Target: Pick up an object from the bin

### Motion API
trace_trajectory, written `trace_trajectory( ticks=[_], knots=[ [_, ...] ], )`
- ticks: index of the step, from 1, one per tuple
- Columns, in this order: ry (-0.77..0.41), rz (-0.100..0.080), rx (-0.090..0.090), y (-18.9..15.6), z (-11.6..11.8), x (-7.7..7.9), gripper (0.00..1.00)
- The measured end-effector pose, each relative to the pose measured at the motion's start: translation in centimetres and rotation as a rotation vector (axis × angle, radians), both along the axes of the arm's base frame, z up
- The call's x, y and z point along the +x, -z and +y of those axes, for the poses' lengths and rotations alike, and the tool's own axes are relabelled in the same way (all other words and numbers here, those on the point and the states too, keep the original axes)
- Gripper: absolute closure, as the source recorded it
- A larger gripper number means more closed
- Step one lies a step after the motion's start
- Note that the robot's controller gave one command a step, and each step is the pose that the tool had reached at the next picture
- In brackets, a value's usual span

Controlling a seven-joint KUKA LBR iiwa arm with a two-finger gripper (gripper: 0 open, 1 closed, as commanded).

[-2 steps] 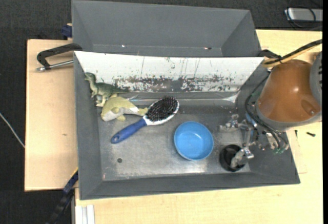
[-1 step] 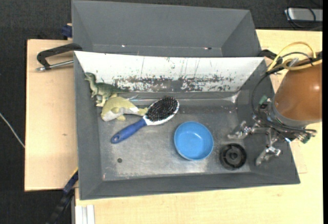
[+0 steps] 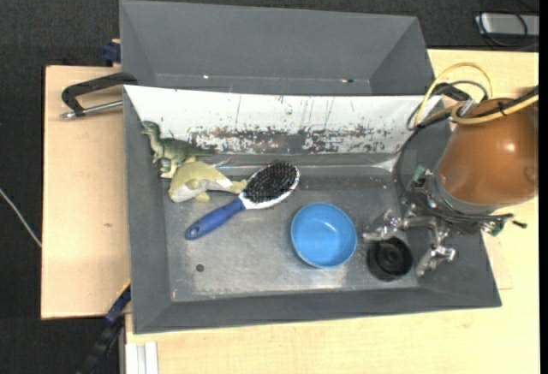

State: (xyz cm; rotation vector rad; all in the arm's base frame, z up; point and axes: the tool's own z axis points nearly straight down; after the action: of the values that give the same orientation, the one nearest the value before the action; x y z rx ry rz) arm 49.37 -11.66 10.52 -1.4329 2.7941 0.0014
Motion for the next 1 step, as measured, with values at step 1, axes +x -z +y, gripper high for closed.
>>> trace_trajectory(
  ticks=[1],
  knots=[
    [-0.248, 0.001, -0.001, 3.47, 1.18, 0.43, 0.0]
  ],
)
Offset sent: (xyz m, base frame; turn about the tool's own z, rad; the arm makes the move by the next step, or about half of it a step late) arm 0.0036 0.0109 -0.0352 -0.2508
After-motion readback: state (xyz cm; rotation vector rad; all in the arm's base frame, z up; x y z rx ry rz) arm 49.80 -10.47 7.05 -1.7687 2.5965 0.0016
